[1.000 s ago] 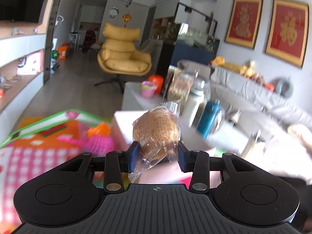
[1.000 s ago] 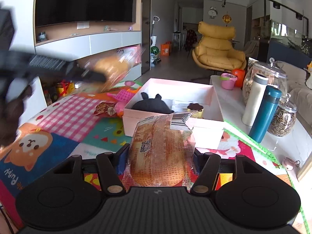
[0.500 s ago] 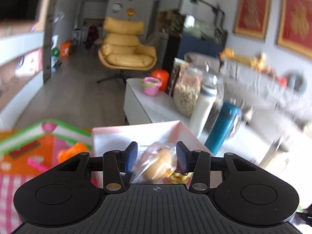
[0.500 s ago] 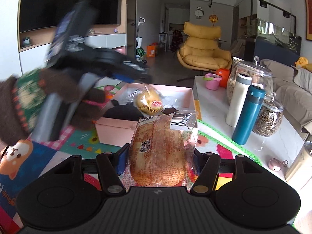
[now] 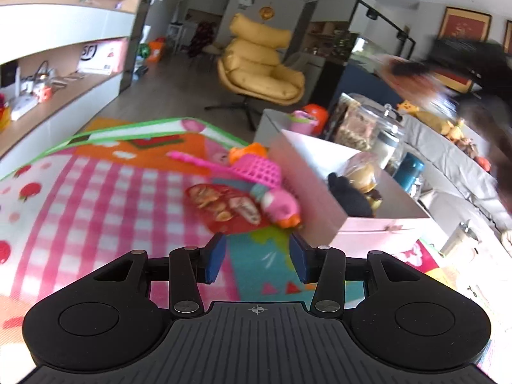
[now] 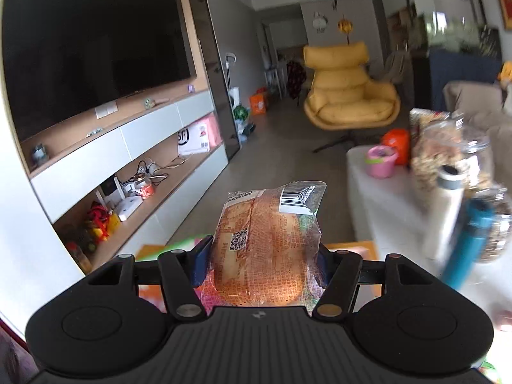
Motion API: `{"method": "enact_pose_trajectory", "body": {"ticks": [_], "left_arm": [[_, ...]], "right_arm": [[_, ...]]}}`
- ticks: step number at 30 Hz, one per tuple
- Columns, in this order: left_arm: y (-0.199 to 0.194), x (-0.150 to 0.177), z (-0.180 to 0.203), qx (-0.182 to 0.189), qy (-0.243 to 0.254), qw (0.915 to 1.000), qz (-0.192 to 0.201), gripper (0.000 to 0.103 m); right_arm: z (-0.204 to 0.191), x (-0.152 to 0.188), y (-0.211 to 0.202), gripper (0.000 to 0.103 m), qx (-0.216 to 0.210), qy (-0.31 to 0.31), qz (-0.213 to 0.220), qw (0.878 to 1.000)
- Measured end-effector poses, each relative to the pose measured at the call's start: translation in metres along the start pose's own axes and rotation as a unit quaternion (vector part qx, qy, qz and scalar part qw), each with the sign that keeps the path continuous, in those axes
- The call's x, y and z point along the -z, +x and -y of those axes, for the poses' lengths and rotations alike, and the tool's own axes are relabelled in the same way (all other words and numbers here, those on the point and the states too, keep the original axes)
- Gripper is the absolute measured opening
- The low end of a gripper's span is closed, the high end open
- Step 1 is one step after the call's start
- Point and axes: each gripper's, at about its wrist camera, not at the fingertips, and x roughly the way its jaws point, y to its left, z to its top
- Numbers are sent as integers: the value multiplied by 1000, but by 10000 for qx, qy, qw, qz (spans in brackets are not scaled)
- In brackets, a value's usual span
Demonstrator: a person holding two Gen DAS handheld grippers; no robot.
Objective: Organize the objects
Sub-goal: 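Lower both bread bags into the pink box and open both grippers, then grasp the pink toy scoop by its basket with the left gripper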
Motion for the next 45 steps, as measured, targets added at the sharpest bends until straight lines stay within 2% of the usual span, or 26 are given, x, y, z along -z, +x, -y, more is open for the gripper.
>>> {"method": "enact_pose_trajectory", "body": {"ticks": [2,5,8,10,12,14,17,18,22,25,30,33,37,39,42,43,45], "left_arm": [[-3,1,-7,-17,-42,10000,-6,48],[-6,3,-17,2,-145,9999,25,48],[-16,7,-25,54,-193,9998,75,48],[-17,8,-30,23,-188,9998,57,48],[-14,7,-31,-44,-163,9999,3,48],[-9,7,-31,-96,-144,9998,-58,48],[-2,8,-27,-107,-73,9997,-192,48],[0,9,-26,-107,-46,9997,-230,48],[5,5,-19,24,-43,9996,-292,48],[13,-7,-16,151,-180,9995,-201,48],[35,-37,-9,234,-614,9978,-74,48],[62,-59,-12,227,-1301,9910,-205,48],[100,-79,-17,-136,-2143,9753,-519,48],[113,-83,-18,-227,-2307,9709,-607,51],[129,-90,-14,-595,-2202,9715,-641,51],[135,-91,-14,-714,-2202,9703,-701,54],[146,-92,-13,-750,-2249,9684,-780,54]], "right_arm": [[-10,-13,40,61,92,74,-195,9997],[-18,-12,97,61,260,179,-687,9971],[-8,8,146,61,398,414,-1515,9868],[2,27,164,59,583,453,-1988,9773],[6,44,167,55,854,336,-2135,9726],[4,55,163,56,1099,28,-2095,9716],[3,61,142,68,894,9,-1932,9771],[4,57,132,74,814,-18,-1819,9799],[2,61,72,83,519,-458,-1089,9916],[-5,73,34,86,415,-771,-590,9944],[-5,121,-10,88,667,-1118,-74,9915],[-1,154,-20,88,859,-1144,36,9897],[7,182,-20,88,858,-968,-23,9916],[10,191,-17,88,888,-932,-72,9916],[14,198,-13,88,819,-838,-181,9929],[15,199,-15,91,803,-806,-119,9934],[14,200,-17,95,767,-825,-99,9936]]}}
